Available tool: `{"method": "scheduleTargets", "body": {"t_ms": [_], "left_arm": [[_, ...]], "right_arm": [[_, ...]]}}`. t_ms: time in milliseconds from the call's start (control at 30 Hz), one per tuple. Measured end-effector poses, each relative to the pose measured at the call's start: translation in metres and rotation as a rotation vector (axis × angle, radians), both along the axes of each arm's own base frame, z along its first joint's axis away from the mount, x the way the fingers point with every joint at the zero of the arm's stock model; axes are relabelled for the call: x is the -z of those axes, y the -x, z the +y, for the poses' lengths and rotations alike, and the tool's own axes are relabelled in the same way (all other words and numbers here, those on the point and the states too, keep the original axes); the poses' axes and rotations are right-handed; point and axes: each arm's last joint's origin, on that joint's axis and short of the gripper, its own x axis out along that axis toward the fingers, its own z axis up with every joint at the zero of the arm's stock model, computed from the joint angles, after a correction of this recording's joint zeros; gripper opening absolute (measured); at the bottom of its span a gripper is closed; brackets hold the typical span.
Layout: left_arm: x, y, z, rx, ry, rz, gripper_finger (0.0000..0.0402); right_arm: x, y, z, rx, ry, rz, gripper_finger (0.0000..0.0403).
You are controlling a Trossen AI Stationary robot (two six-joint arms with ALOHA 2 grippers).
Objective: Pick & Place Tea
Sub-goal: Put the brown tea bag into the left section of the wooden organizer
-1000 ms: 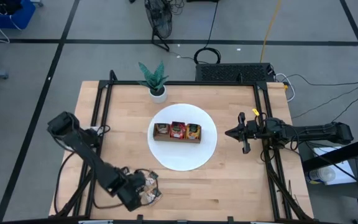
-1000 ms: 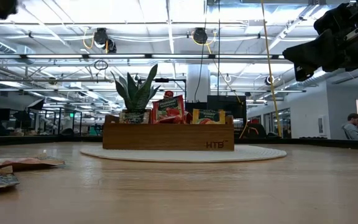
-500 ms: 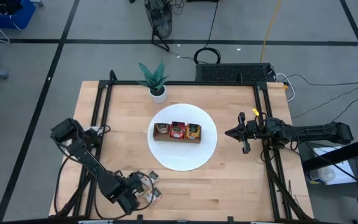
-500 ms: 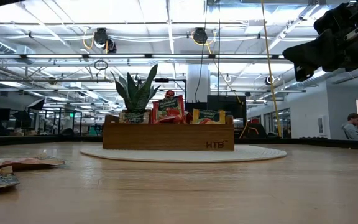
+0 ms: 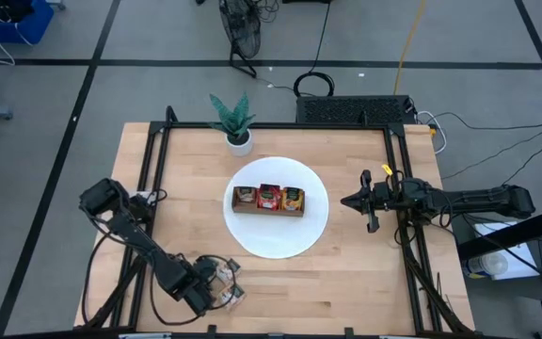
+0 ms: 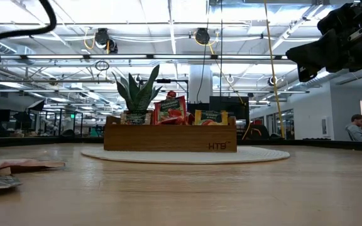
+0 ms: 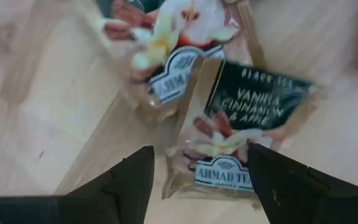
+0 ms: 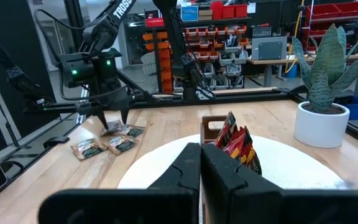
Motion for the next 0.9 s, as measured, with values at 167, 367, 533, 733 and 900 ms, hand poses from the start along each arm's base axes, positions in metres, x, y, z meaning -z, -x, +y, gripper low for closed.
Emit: {"method": "scheduleTargets", "body": {"t_ms": [167,367,533,733,900], "left_arm": [[0.007,-0.003,0.001,0.037,0.071,-0.025,0.0254],[0.008,-0.003,0.005,0.03,0.084,0.002,0.0226],[0.009,-0.003,0.008,0.094,0.094,0.017,0.0173],[0.004,-0.003,0.013,0.147,0.095,0.024,0.0099],[-0.012,-0.004,0.019,0.137,0.133,-0.019,0.0024]], "right_arm": [[0.0,0.0,0.0,0.0,0.0,0.0,0.0004],[0.0,0.0,0.0,0.0,0.0,0.0,0.0004],[0.0,0.0,0.0,0.0,0.0,0.0,0.0004],[0.0,0.0,0.0,0.0,0.0,0.0,0.0004],[0.0,0.0,0.0,0.0,0.0,0.0,0.0004]]}}
